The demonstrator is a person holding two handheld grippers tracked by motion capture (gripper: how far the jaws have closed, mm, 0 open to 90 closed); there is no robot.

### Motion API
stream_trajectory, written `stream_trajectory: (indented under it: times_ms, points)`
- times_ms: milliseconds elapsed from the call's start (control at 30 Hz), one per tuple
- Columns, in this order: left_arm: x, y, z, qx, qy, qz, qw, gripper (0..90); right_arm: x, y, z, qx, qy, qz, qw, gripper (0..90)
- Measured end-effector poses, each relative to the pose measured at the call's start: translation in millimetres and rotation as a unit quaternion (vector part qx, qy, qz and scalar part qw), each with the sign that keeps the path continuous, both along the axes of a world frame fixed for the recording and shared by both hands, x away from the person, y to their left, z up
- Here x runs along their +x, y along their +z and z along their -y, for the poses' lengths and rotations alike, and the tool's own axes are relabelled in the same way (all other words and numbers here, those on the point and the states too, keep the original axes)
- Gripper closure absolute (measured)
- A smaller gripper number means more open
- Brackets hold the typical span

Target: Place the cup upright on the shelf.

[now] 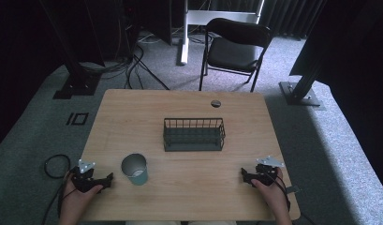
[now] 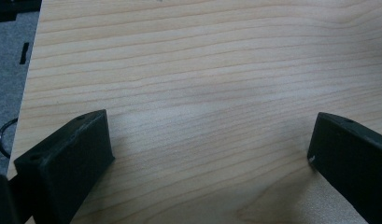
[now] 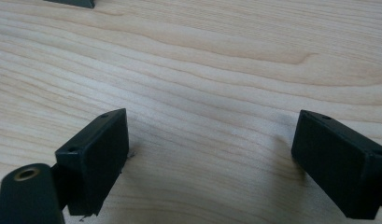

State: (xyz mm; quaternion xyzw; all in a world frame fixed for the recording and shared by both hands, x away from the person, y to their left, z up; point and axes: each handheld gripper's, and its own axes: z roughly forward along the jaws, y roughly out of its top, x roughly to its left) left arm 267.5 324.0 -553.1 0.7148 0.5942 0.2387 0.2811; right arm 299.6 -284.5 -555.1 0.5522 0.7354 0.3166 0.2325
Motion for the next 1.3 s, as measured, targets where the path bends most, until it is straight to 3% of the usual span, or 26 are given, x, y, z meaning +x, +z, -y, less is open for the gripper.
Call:
stream_trajectory:
  times_ms: [700, 1000, 1300]
  points:
    - [0.0, -0.1, 0.1, 0.000, 0.000, 0.001, 1.0000, 0.2, -3.2, -0.1, 4.6, 0.000, 0.009, 0.000, 1.0000, 10.8]
    - [2.7, 0.0, 1.1, 0.000, -0.011, 0.000, 0.9999, 0.2, -5.3, 1.9, 4.4, -0.005, 0.010, -0.008, 0.9999, 11.1]
    - [2.7, 0.0, 1.2, 0.000, -0.012, 0.000, 0.9999, 0.2, -7.6, 9.8, -2.9, 0.001, 0.036, 0.007, 0.9993, 11.2]
